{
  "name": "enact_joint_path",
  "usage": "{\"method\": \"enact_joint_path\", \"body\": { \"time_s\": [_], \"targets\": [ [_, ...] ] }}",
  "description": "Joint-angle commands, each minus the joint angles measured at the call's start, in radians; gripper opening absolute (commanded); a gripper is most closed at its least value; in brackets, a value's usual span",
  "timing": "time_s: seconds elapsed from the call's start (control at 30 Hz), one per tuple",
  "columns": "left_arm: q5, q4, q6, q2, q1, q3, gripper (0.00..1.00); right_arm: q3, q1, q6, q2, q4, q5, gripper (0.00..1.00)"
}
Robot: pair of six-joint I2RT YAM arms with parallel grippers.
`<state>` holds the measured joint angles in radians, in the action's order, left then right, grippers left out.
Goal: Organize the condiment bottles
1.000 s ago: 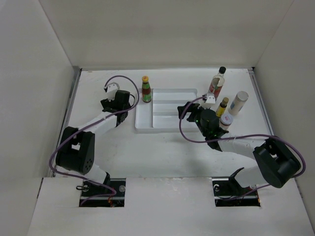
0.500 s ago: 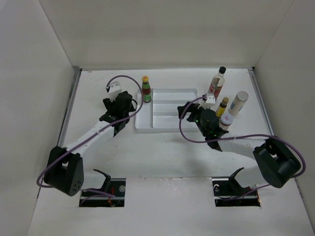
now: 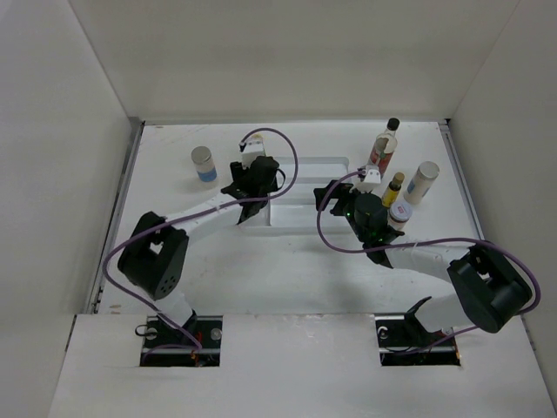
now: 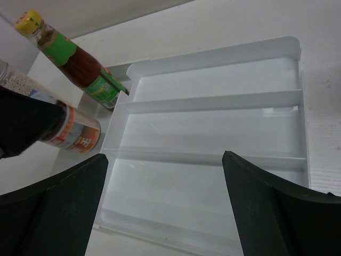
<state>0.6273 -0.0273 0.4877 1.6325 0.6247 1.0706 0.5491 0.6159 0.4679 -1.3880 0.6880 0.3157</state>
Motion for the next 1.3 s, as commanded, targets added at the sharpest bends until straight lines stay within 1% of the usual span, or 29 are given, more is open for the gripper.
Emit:
{"method": "enact_joint_path", "body": {
  "time_s": [0.0, 0.13, 0.2, 0.27, 0.37, 0.4, 0.43, 0.5, 0.63, 0.7, 0.77, 0.87, 1.03, 1.27],
  "targets": [
    [0.028, 0.110, -0.021, 0.022, -0.003, 0.103, 0.43, 0.023, 0.003, 0.000, 0.017, 0.048, -0.012, 0.95],
    [0.035, 0.133, -0.029, 0.085, -0.012, 0.106, 0.43, 0.026, 0.006, -0.005, 0.017, 0.047, -0.012, 0.96],
    [0.035, 0.138, -0.029, 0.101, -0.018, 0.100, 0.46, 0.026, 0.006, -0.002, 0.011, 0.048, -0.012, 0.96],
    [0.041, 0.158, -0.028, 0.104, -0.020, 0.078, 0.53, 0.029, 0.006, -0.006, 0.009, 0.044, -0.012, 0.96],
    [0.041, 0.156, -0.029, 0.084, -0.020, 0.060, 0.72, 0.023, 0.006, -0.005, 0.015, 0.053, -0.010, 0.96],
    [0.043, 0.149, -0.031, 0.064, -0.017, 0.052, 0.77, 0.023, 0.005, -0.003, 0.014, 0.053, -0.012, 0.96],
    [0.045, 0.144, -0.031, 0.035, -0.015, 0.040, 0.81, 0.025, 0.005, -0.003, 0.011, 0.053, -0.012, 0.96],
    [0.046, 0.142, -0.032, -0.032, -0.012, 0.002, 0.86, 0.028, 0.006, -0.008, 0.009, 0.048, -0.009, 0.96],
    [0.048, 0.130, -0.034, -0.189, -0.023, -0.087, 0.87, 0.028, 0.006, -0.005, 0.006, 0.050, -0.012, 0.96],
    [0.055, 0.127, -0.026, -0.253, -0.050, -0.136, 0.87, 0.029, 0.006, -0.009, 0.009, 0.047, -0.007, 0.96],
    [0.058, 0.110, -0.021, -0.284, -0.091, -0.159, 0.87, 0.028, 0.006, -0.009, 0.010, 0.051, -0.007, 0.97],
    [0.049, 0.064, 0.006, -0.304, -0.165, -0.152, 0.87, 0.032, 0.006, -0.006, 0.003, 0.047, -0.010, 0.97],
    [0.031, 0.043, 0.002, -0.228, -0.286, -0.071, 0.88, 0.032, 0.006, -0.009, 0.004, 0.047, -0.012, 0.98],
    [0.003, 0.012, -0.066, -0.059, -0.340, 0.113, 0.89, 0.037, 0.006, -0.011, -0.003, 0.044, -0.012, 0.99]
  ]
}}
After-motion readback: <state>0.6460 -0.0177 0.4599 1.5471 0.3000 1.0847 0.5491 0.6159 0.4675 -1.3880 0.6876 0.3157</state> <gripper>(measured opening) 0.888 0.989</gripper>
